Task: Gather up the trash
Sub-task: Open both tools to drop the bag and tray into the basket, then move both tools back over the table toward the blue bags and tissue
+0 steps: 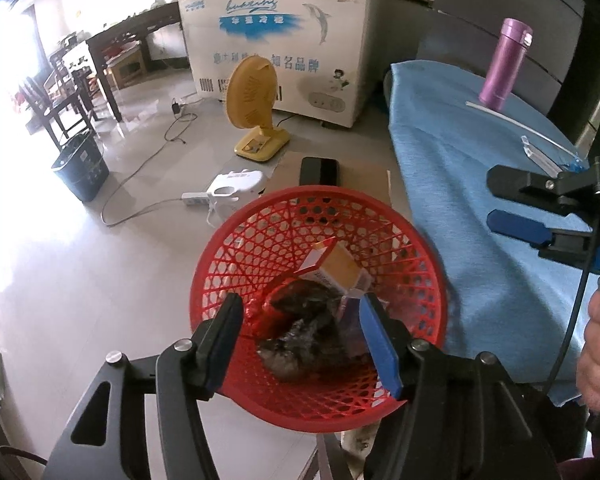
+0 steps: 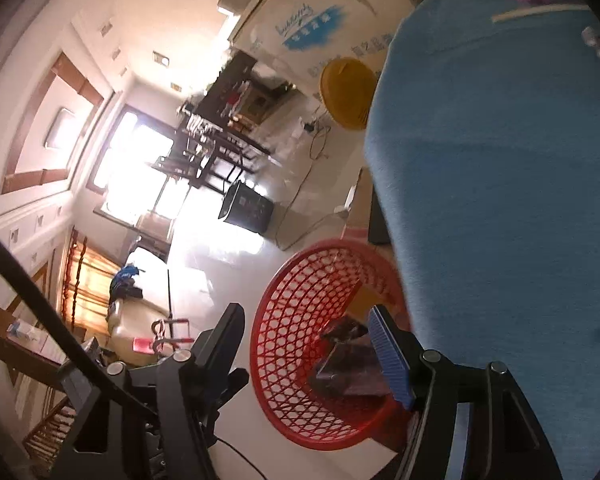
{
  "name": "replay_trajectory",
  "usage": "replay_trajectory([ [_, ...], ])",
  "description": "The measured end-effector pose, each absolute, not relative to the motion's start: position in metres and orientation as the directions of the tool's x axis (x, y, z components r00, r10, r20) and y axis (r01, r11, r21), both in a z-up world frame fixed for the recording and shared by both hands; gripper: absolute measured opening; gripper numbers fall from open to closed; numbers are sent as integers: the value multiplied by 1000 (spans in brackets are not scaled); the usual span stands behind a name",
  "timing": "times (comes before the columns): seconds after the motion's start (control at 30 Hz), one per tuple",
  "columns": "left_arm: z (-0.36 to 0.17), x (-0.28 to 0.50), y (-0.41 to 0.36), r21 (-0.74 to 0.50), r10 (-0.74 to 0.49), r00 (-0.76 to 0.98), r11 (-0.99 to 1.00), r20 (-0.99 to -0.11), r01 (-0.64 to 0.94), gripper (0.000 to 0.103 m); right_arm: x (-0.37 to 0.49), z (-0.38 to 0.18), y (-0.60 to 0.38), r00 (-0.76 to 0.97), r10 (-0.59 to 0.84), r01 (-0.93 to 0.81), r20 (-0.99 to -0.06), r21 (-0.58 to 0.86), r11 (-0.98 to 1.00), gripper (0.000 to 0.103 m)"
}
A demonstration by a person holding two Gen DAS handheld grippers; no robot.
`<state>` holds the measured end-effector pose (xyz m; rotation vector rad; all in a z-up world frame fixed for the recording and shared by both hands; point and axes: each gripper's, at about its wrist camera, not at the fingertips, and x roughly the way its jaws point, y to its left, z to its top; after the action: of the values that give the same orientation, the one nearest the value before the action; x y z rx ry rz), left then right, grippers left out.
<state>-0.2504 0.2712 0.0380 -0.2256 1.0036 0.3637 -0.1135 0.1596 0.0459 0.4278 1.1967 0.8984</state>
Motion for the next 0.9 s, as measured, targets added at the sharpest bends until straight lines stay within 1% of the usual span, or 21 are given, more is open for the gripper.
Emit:
replay_trajectory([
  [0.37,56,-238,239,10,192,523,943,-831,-331,64,-107,82,88,259,762,-383,-593,662,645,68],
  [0.57,70,-227,220,28,192,542,955,-818,-297,64,-108,106,44,361,745,-374,-561,645,667,68],
  [0.9,107,-210,148,66,161,611,982,-775,-176,66,-125,139,-48,512,694,-345,-507,619,706,68],
])
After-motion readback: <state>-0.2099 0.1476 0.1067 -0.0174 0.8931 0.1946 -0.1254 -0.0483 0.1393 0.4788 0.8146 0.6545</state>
